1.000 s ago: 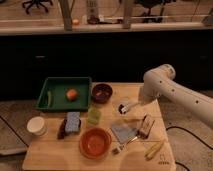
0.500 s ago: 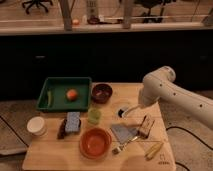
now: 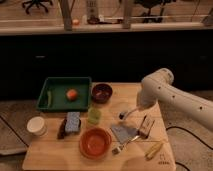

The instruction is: Place brush in red bowl

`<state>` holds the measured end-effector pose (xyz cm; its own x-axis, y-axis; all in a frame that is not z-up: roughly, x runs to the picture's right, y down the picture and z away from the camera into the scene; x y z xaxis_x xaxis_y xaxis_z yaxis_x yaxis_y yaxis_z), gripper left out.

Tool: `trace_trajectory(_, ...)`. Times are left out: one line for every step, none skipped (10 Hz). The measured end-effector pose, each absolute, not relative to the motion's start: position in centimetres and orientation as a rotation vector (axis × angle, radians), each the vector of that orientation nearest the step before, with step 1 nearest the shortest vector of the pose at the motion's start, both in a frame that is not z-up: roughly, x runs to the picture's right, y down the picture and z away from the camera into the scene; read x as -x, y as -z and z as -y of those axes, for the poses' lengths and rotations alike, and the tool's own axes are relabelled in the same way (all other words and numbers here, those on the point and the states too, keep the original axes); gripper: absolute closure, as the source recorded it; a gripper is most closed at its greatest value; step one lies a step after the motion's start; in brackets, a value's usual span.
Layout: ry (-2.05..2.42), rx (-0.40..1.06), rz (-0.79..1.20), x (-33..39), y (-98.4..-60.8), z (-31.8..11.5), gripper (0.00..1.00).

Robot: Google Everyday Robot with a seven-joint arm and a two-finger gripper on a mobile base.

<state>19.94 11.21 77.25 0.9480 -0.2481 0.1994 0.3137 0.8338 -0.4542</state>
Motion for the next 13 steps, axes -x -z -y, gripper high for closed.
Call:
trace_trajectory(0.296, 0.503, 0.133, -19.9, -77.3, -11.4, 0.87)
trace_trajectory(0.296, 0.502, 0.134, -19.8, -77.2, -11.5, 0.87)
trace_trajectory(0.295, 0.503, 0.137, -19.5, -77.1, -11.7, 0.87)
trace_trajectory(0.291, 0.503, 0.139, -19.2, -77.1, -12.0, 0.84)
trace_trajectory(0.286, 0.5, 0.138, -18.9, -77.2, -12.1, 0.77)
trace_trajectory(0.278, 0.498, 0.141, -18.6, -77.4, -12.3, 0.67)
trace_trajectory(0.274, 0.497, 0.142, -18.6, -77.5, -12.4, 0.65)
trace_trajectory(0.267, 0.496, 0.144, -18.5, -77.6, -12.6, 0.65)
trace_trajectory(0.266, 0.496, 0.143, -18.2, -77.8, -12.7, 0.65)
trace_trajectory(0.267, 0.497, 0.147, -17.8, -77.9, -12.8, 0.65)
trace_trajectory(0.266, 0.499, 0.147, -17.4, -78.1, -12.9, 0.65)
trace_trajectory(0.266, 0.498, 0.146, -17.3, -78.2, -13.1, 0.68)
trace_trajectory(0.26, 0.501, 0.147, -17.1, -78.2, -13.3, 0.71)
